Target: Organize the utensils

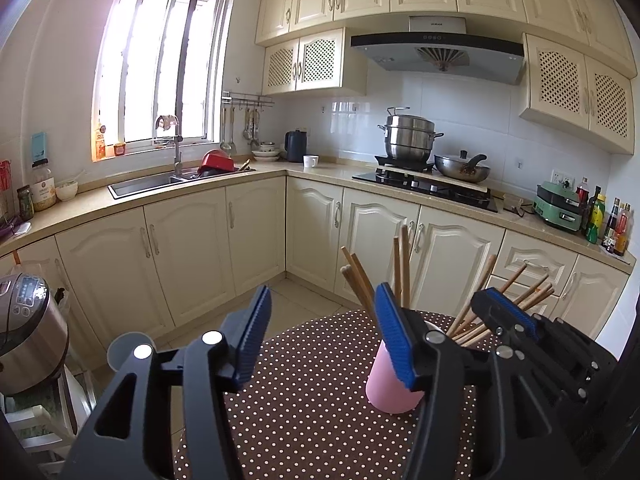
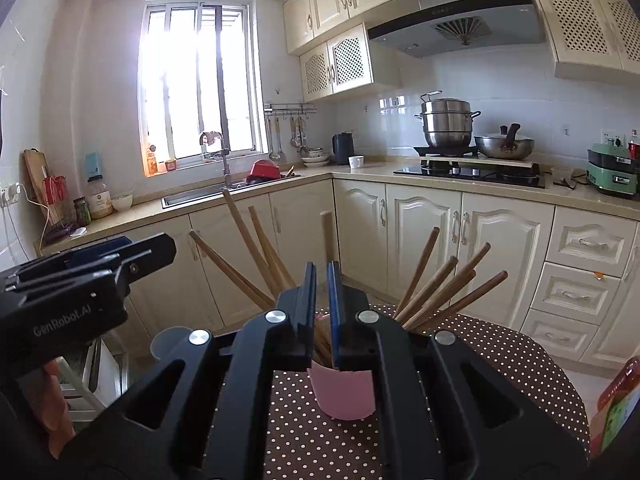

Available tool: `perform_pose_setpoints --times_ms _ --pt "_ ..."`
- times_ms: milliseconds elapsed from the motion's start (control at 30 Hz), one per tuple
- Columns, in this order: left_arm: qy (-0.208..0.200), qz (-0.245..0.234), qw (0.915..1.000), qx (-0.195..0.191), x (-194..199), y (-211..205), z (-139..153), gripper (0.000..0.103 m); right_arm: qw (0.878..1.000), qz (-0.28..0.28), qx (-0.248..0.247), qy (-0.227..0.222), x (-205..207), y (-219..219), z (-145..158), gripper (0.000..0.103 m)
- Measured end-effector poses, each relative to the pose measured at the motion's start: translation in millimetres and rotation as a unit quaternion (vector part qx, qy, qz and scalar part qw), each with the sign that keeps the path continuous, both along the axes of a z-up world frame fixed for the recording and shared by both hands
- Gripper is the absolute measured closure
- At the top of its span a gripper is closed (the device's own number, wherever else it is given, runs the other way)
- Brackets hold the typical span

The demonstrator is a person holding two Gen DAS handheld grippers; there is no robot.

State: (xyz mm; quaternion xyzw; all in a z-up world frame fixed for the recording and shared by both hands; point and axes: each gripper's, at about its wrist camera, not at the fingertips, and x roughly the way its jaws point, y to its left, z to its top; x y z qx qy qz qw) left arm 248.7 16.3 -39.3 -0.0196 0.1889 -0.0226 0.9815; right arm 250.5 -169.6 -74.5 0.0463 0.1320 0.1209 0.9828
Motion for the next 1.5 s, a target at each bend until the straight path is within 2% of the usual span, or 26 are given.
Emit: perform_pose_setpoints --times_ms 433,533,633,700,733,933,1033,1100,1333,1500 --pt "-0.013 0.015 0.9998 -0.003 -47.0 14.4 6.2 0.044 1.000 0.006 0.004 -0.028 -41.8 2.5 22.7 0.096" --pt "-0.021 0.021 0.9995 0.008 -62.7 13.6 8.7 0.043 0.999 -0.002 -0.001 -0.033 -54.3 -0.3 27.2 0.095" --pt "-0.029 0.024 0.9992 0.011 -81.1 12.9 11.0 0.043 0.999 -0.014 -0.003 -0.036 -68.0 -5.8 30.6 0.081" --pt "-0.035 0.023 0.9990 0.011 -91.6 12.3 13.8 0.043 0.999 -0.017 0.004 -0.040 -78.0 -10.7 33.3 0.058" --pt "-0.039 0.023 0.9989 0.013 -98.9 11.3 15.1 0.041 0.999 -0.021 0.006 -0.045 -85.6 -13.0 34.6 0.053" --pt "-0.061 0.023 0.9978 0.010 -132.0 6.5 23.2 0.035 0.998 -0.028 0.006 -0.058 -118.6 -21.2 42.0 0.053" --pt "-0.068 0.022 0.9974 0.013 -146.4 3.2 25.8 0.033 0.997 -0.037 0.002 -0.062 -134.3 -24.2 45.2 0.045" --pt "-0.074 0.022 0.9968 0.017 -154.7 0.3 26.6 0.032 0.997 -0.037 0.000 -0.061 -141.3 -24.2 46.4 0.034" --pt "-0.083 0.015 0.9962 0.025 -182.2 -4.3 29.0 0.032 0.997 -0.044 -0.018 -0.066 -166.8 -23.5 49.4 0.026" --pt "-0.094 0.018 0.9948 0.036 -197.6 -8.9 32.9 0.031 0.996 -0.050 -0.010 -0.070 -184.2 -27.1 50.4 0.015"
